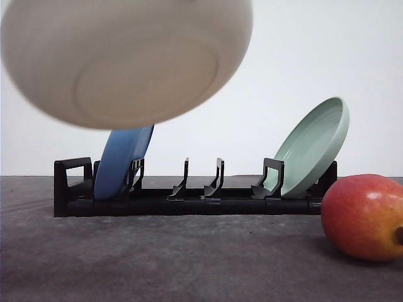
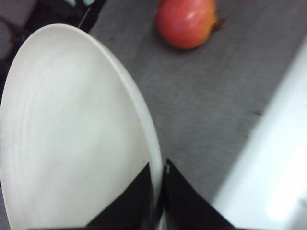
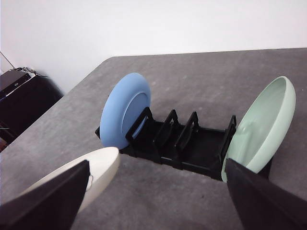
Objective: Place pomegranate in white plate
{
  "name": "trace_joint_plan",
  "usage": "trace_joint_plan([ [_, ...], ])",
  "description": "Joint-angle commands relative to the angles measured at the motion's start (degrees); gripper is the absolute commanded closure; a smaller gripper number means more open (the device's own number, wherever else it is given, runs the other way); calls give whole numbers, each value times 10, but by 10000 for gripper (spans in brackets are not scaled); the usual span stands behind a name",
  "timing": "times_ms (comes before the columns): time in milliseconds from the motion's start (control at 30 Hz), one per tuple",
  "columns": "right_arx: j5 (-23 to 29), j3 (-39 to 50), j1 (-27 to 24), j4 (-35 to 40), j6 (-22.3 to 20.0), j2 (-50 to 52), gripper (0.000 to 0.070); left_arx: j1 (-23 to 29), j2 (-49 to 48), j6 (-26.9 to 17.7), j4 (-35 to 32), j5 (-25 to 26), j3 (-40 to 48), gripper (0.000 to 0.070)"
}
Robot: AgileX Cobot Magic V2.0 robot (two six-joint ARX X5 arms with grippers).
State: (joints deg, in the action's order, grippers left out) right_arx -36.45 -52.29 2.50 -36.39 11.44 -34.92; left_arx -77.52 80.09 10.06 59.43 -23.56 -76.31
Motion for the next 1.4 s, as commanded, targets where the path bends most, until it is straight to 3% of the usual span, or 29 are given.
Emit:
trace_joint_plan([
  [0,-2,-8,0,0,6,-2,127,-13,9,12,-40,-21,31,700],
  [267,-2,-8,1,-1,6,-2,127,-16,35,15,-188,-24,178,700],
  [467,-2,-8,1,-1,17,-2,127,-17,97,16,-210,-59,190,700],
  [867,-2,-8,1,-1,16,-2,127,-26,177,16,-265,-60,189,698],
  [900,-2,-8,1,-1,16,-2,127,-26,178,16,-265,-60,189,684],
  [933,-2,-8,1,-1,16,-2,127,-26,178,16,-265,-60,189,619],
  [1067,-2,-8,1,-1,16,-2,127,-26,172,16,-261,-61,187,250],
  [1100,-2,-8,2,-1,16,-2,127,-26,169,16,-260,-63,187,199],
  [1200,-2,-8,12,-4,16,-2,127,-26,153,18,-258,-63,187,170],
  [1367,-2,-8,40,-45,12,-21,127,-26,92,64,-239,-63,187,170],
])
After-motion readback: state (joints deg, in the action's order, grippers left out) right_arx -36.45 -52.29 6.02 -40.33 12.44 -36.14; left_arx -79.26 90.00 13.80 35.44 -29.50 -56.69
